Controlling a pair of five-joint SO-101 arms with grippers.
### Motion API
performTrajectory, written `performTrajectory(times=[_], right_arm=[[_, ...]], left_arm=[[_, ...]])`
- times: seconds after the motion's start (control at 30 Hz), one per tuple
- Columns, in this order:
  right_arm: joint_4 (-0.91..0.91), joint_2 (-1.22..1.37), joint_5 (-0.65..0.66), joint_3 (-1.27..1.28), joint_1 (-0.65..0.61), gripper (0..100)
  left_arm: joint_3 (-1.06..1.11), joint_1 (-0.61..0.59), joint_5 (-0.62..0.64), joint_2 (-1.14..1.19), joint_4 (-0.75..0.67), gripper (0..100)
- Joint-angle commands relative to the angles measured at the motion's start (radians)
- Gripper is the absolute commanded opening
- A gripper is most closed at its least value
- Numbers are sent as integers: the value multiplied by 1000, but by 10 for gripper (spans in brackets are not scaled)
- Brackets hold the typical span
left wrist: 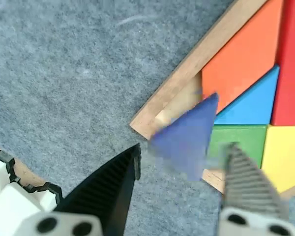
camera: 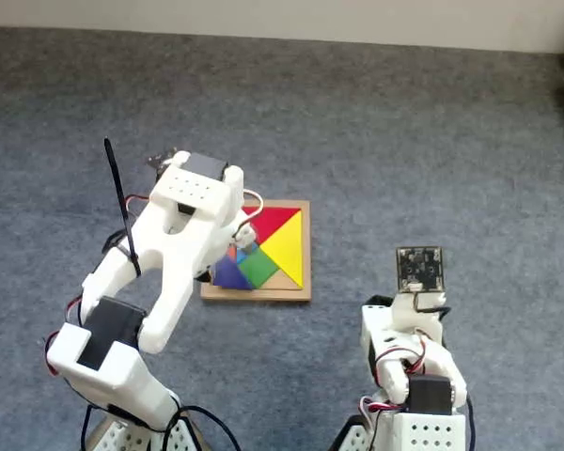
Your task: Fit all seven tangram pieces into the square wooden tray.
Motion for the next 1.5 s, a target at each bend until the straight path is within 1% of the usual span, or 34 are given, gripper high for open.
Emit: performTrajectory(times=[0.0, 0.13, 0.27, 0.6, 0.73, 0.8, 0.87, 0.97, 1.07, 1.17, 1.27, 1.33, 1.47], right_arm=[[-2, -8, 2, 148, 13, 9], [-2, -8, 2, 148, 13, 9], [-2, -8, 2, 148, 13, 9], [-2, -8, 2, 148, 13, 9], [-2, -8, 2, 148, 13, 9], [-2, -8, 2, 148, 13, 9], [-2, -8, 2, 148, 13, 9], [-2, -8, 2, 148, 13, 9], [-2, -8, 2, 148, 13, 9], [-2, -8, 2, 148, 13, 9], [-2, -8, 2, 148, 13, 9], [-2, -8, 2, 148, 13, 9], [-2, -8, 2, 148, 13, 9]], left_arm=[[-2, 15, 12, -47, 0, 367], [-4, 16, 12, -54, 0, 341], [-8, 15, 12, -56, 0, 290], [-54, 15, 6, -58, 2, 71], [-81, 22, 5, -58, 38, 2], [-91, 21, -17, -58, 58, 8], [-91, 21, -52, -58, 60, 5], [-88, 21, -63, -58, 58, 5], [-88, 22, -103, -62, 57, 5], [-56, 22, -127, -119, 57, 5], [19, 22, -153, -223, 52, 5], [96, 19, -180, -306, -6, 5], [295, 13, -241, -481, -170, 5]])
